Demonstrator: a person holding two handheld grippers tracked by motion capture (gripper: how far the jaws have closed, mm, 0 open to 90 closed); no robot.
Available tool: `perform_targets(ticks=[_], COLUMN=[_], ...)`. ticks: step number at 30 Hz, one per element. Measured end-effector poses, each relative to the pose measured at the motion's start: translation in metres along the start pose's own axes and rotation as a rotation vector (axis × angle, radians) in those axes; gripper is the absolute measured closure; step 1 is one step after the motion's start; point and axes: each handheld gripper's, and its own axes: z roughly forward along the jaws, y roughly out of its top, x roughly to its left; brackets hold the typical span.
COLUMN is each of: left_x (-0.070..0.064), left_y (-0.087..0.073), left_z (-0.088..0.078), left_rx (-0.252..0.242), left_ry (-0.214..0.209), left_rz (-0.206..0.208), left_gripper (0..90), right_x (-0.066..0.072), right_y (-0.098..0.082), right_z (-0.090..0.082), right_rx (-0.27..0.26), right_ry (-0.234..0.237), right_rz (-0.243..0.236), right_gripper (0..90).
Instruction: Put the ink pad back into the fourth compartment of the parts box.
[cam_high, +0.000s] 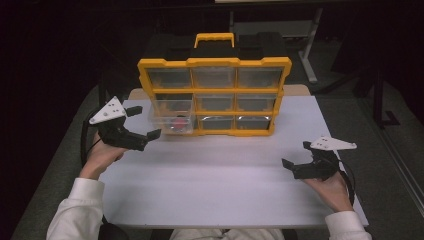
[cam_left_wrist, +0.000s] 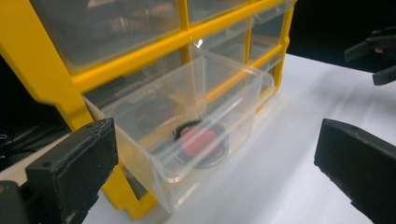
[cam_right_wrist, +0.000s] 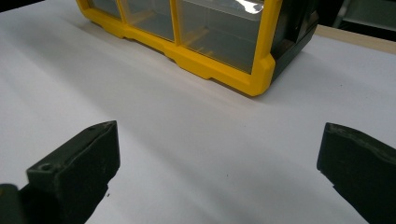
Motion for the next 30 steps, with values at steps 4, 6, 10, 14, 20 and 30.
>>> perform_targets(ticks=[4, 6, 10, 14, 20, 30], left_x=[-0.001, 0.0, 0.0, 0.0, 0.0, 0.0], left_y=[-0.011, -0.016, -0.026, -0.038, -0.054, -0.073], left_z=[0.001, 0.001, 0.001, 0.0, 0.002, 0.005], left_rx=[0.013, 0.02, 0.017, -0.013, -0.007, 0.008], left_ry=[0.005, 0.002, 0.014, 0.011, 0.024, 0.045], left_rz=[-0.019, -0.042, -0.053, -0.093, -0.125, -0.16], left_gripper=[0.0, 0.0, 0.0, 0.0, 0.0, 0.0], right_x=[0.0, 0.0, 0.0, -0.001, -0.001, -0.001], right_y=[0.0, 0.0, 0.0, 0.0, 0.0, 0.0], right_z=[0.0, 0.0, 0.0, 0.0, -0.001, -0.001], right_rx=[0.003, 0.005, 0.0, 0.0, -0.003, -0.011], right_ry=[0.001, 0.001, 0.003, 0.003, 0.006, 0.014], right_rz=[0.0, -0.001, 0.001, 0.002, 0.008, 0.015], right_gripper=[0.0, 0.0, 0.0, 0.0, 0.0, 0.0])
